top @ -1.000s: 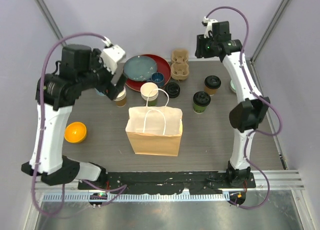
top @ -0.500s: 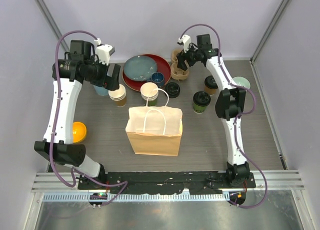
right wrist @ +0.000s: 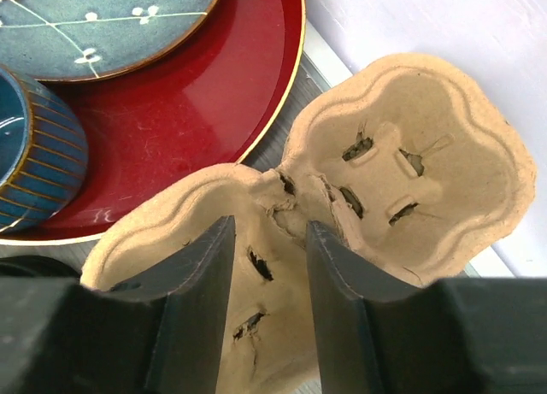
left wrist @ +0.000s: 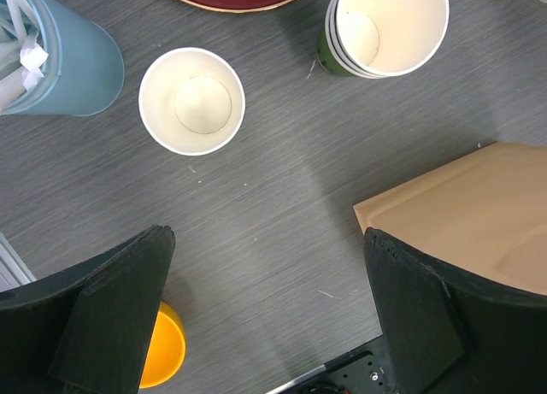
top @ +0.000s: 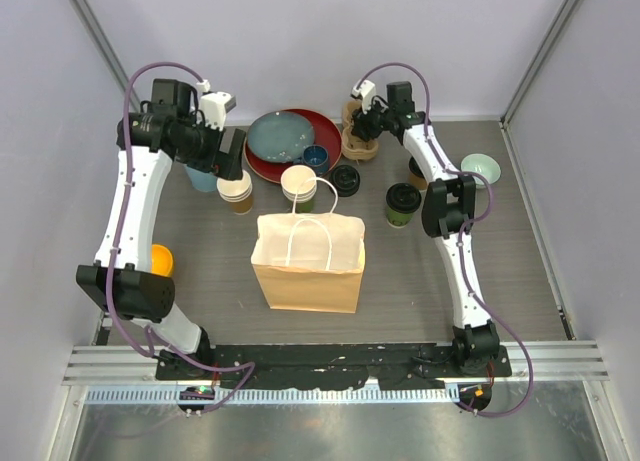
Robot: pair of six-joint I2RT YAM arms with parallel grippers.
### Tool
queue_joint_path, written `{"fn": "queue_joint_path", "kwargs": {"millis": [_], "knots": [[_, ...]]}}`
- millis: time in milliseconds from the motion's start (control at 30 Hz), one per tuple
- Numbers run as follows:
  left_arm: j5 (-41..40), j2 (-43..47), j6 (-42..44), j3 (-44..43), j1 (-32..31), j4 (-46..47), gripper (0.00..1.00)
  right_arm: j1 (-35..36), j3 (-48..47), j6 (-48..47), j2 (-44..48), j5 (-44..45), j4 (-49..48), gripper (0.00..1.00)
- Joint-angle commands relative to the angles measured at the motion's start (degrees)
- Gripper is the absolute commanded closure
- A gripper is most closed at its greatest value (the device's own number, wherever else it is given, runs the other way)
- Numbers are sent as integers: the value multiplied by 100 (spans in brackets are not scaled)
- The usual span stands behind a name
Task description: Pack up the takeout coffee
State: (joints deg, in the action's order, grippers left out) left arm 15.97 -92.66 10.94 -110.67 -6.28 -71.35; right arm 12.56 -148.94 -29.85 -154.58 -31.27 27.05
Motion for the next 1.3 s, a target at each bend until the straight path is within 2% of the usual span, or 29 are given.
{"fn": "queue_joint_path", "kwargs": {"millis": [0,67,200,400,467,867,933,967,1067,1167,1267], "knots": [[135,73,57,-42,13,122,2,80,-276,32,68,-20,-402,61],[152,82,57,-60,13,113,2,72,-197,-3,121,-20,-411,66],[170,82,92,-77,13,69,2,80,-39,-39,306,-29,-437,83],[240,73,110,-86,13,78,2,80,164,-74,578,94,-525,97],[267,73,119,-86,13,69,2,72,216,-48,719,164,-569,99],[328,178,172,-51,13,25,2,80,489,119,1194,305,-982,99],[337,178,180,-42,13,16,2,28,402,320,1062,314,-1035,83],[346,170,180,-25,13,16,2,-16,332,469,966,271,-1096,66],[346,117,180,-7,13,7,2,-148,-90,1391,474,138,-1271,50],[337,73,172,-16,13,7,2,-122,-223,1789,157,173,-1438,43],[328,47,172,-7,13,-10,2,-78,-240,1982,-45,375,-1588,41]]}}
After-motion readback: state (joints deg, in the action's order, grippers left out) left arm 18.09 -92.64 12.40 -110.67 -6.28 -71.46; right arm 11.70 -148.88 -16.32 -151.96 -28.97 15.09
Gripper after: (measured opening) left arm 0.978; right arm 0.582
